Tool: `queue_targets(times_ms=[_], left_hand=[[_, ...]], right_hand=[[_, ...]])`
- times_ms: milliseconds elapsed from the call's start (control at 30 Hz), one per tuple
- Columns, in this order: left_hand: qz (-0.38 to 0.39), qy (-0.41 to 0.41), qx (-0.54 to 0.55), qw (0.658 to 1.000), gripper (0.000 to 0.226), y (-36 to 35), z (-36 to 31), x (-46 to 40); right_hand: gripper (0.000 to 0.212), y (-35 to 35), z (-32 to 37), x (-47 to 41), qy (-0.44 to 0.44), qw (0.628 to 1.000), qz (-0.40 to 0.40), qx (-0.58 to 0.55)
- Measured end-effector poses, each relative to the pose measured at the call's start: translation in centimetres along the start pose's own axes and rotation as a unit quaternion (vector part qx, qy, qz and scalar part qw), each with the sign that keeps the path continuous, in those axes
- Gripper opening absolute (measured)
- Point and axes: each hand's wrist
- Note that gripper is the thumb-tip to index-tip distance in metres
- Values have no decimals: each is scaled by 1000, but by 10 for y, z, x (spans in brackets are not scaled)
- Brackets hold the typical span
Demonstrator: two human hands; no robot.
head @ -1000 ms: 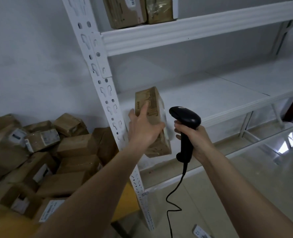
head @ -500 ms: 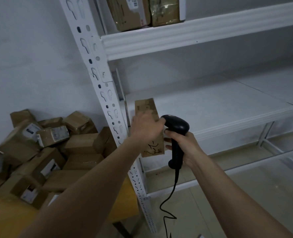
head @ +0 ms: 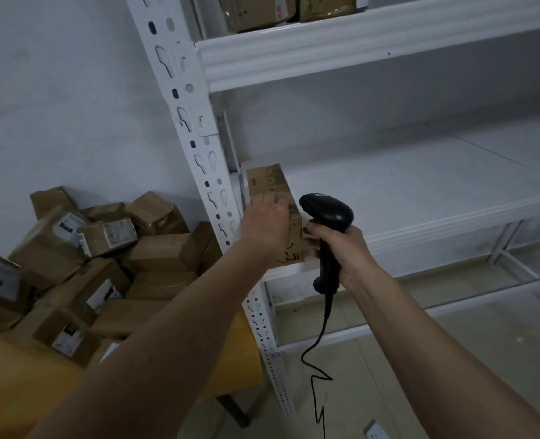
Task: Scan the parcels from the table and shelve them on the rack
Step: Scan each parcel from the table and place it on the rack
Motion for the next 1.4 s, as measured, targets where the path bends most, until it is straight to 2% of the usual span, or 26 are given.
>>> queue_targets(times_ms=[67,133,233,300,433,600,767,900,1067,1167,1300,1400], left_hand=[[-29,-4,49,998,53,1,2,5],[-120,-24,140,983,39,4,5,18],[-244,-50,254,935,27,6,15,43],[-266,-53,281,920,27,1,29,58],[-212,13,309,927,21,-16,64,93],[-41,102,282,953,20,-40,131,144],[55,178,225,956,22,-56,218,193],[118,265,229,929,21,-68,288,229],[198,341,250,884,47,-89,359,265],[244,336,262,871,38,-97,382,279],[246,387,326,827,34,-100,393,287],[226,434,412,769,37,-107,390,287]], right_hand=[[7,1,1,1,6,1000,-16,19],[5,2,3,3,13,999,-7,30],[7,-1,6,16,41,996,70,39],[10,-10,4,26,60,989,125,52],[12,-44,-12,44,64,975,186,101],[15,-105,-59,57,-9,964,220,147],[12,-175,-116,69,-70,959,209,177],[16,-221,-164,71,-111,960,187,177],[20,-266,-218,69,-151,961,119,198],[15,-283,-244,69,-161,957,85,225],[22,-294,-270,66,-169,947,53,269],[27,-300,-281,58,-170,932,58,315]])
Point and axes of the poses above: each hand's wrist, its own x-axis away from the middle knuckle, its own y-axis out of the back of the hand, z = x × y, and after that the axes turned 1 degree about x, right-handed
